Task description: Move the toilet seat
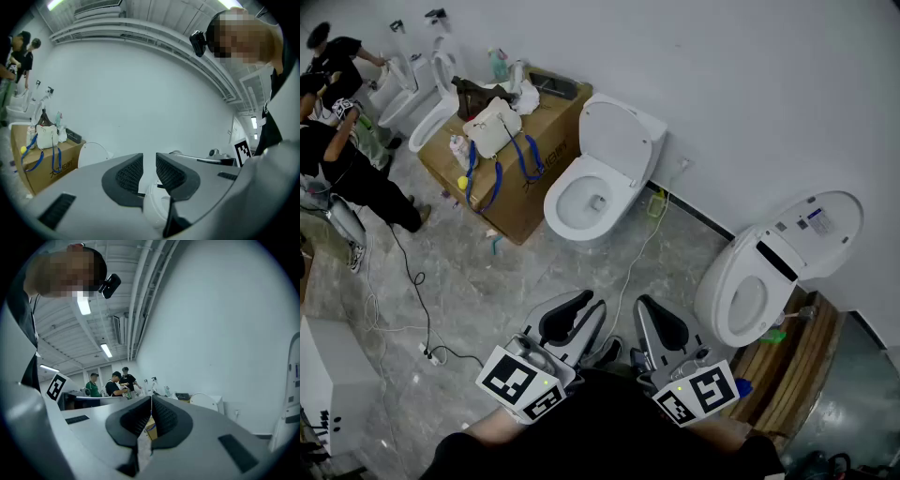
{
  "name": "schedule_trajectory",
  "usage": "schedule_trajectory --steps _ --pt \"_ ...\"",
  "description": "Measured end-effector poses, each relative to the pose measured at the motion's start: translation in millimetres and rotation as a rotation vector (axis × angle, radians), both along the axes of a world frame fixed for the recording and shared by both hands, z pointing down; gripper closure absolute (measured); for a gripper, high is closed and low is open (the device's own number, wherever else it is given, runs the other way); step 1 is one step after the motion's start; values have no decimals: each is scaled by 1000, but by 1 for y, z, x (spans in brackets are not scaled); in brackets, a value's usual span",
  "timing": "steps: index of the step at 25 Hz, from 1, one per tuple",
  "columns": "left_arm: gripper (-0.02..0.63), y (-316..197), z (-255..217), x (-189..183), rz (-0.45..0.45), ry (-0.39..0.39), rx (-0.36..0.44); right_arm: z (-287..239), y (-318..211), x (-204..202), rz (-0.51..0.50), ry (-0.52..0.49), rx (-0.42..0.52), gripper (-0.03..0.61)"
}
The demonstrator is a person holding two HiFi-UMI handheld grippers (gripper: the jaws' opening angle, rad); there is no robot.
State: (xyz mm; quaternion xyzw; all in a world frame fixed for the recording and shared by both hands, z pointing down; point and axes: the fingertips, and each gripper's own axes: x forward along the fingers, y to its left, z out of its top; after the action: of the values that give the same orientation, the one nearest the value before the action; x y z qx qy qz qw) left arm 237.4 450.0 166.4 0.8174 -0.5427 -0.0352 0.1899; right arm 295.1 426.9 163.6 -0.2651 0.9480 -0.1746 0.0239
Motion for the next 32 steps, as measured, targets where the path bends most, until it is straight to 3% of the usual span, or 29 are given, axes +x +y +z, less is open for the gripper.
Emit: schedule_trajectory --steps 9,12,21,27,32 --pt "522 5 1 -1 -23 -7 0 -3 4 0 -26 -4 18 546" --pt "522 3 -1 -1 -27 -18 -5 -5 1 0 -33 -49 -7 546" --pt "522 -7 6 -33 -71 -9 -11 5 -19 -23 -20 -50 -50 545" --pt "522 -28 7 -93 -128 26 21 14 -44 -63 10 -24 -85 545" --pt "522 -55 11 -148 -102 50 19 17 -76 -105 88 0 -97 545"
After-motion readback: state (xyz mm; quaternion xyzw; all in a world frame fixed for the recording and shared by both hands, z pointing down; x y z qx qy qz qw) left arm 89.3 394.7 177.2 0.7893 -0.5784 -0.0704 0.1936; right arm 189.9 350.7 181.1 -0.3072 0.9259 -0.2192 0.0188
